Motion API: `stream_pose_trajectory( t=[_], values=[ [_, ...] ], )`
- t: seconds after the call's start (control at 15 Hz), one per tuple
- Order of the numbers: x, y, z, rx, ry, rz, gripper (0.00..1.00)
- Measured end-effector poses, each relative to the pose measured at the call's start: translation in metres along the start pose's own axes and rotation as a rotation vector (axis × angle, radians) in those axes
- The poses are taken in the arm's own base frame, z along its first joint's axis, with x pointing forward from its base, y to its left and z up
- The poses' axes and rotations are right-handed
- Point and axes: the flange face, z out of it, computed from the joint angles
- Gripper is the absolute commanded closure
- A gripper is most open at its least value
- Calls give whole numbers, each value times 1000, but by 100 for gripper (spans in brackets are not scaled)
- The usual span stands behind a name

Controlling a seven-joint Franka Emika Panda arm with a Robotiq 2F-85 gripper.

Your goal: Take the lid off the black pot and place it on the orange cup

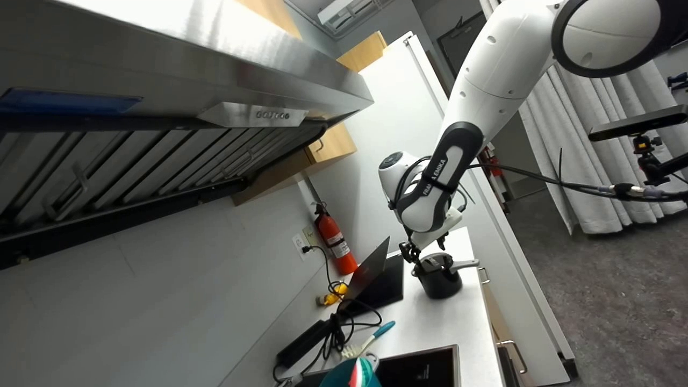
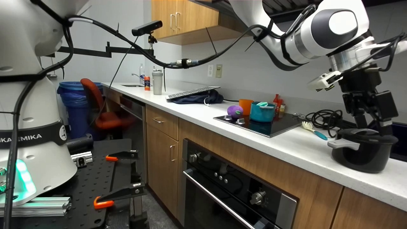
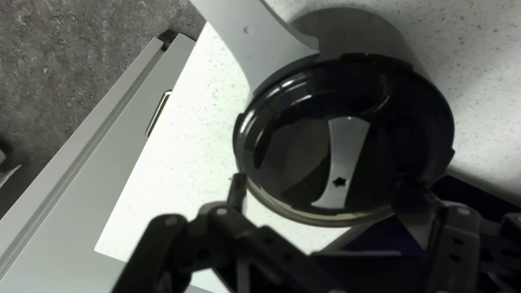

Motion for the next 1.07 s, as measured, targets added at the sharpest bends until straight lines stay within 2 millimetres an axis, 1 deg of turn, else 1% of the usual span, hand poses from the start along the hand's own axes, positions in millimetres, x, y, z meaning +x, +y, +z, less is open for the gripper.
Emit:
stream_pose_trajectory(
  t=[0.27,0.4,0.47,0.53,0.6,0.67,0.87,1.07],
  values=[
    [5,-2,-1,0,11,0,71],
    [7,-2,-3,1,16,1,84],
    [8,-2,-4,2,19,1,93],
    [8,-2,-4,2,20,1,99],
    [9,-2,-5,3,21,1,100],
    [9,-3,-5,3,22,1,97],
    [10,-4,-7,5,26,0,96],
    [12,-7,-14,11,34,-14,96]
  ],
)
